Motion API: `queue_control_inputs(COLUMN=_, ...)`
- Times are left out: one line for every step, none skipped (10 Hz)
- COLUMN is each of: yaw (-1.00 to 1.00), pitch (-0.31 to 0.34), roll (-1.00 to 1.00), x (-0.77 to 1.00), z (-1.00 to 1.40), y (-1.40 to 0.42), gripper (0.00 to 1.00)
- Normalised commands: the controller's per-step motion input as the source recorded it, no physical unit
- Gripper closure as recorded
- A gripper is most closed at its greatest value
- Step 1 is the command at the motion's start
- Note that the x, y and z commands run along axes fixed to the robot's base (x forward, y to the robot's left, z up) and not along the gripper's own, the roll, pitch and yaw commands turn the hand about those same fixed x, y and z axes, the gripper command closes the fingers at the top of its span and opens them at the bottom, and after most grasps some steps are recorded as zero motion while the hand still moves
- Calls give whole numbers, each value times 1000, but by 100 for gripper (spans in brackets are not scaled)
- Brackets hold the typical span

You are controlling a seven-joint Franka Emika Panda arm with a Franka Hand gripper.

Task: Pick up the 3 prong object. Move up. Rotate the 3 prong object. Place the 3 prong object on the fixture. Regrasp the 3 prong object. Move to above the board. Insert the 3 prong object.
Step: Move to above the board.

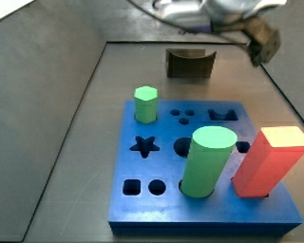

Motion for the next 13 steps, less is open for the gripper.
queue_control_inputs(yaw=-73, pitch=-168, roll=-9, x=-8, z=1000, y=-42, gripper=100)
queue_control_inputs(yaw=-107, pitch=-129, roll=-19, x=-13, z=1000, y=-39, gripper=100)
queue_control_inputs(yaw=-138, pitch=-72, roll=-39, x=-18, z=1000, y=-32, gripper=100)
queue_control_inputs(yaw=-145, pitch=-45, roll=-47, x=-20, z=1000, y=-30, gripper=100)
queue_control_inputs(yaw=-140, pitch=7, roll=-57, x=-28, z=1000, y=-25, gripper=100)
queue_control_inputs(yaw=-128, pitch=38, roll=-63, x=-33, z=1000, y=-22, gripper=100)
queue_control_inputs(yaw=-107, pitch=63, roll=-63, x=-39, z=1000, y=-18, gripper=100)
queue_control_inputs(yaw=-74, pitch=90, roll=-63, x=-48, z=1000, y=-15, gripper=100)
queue_control_inputs(yaw=-37, pitch=103, roll=-59, x=-51, z=1000, y=-10, gripper=100)
queue_control_inputs(yaw=-21, pitch=108, roll=-58, x=-52, z=1000, y=-9, gripper=100)
queue_control_inputs(yaw=12, pitch=114, roll=-53, x=-49, z=1000, y=-8, gripper=100)
queue_control_inputs(yaw=27, pitch=116, roll=-49, x=-43, z=1000, y=-7, gripper=100)
queue_control_inputs(yaw=50, pitch=119, roll=-47, x=-36, z=1000, y=-8, gripper=100)
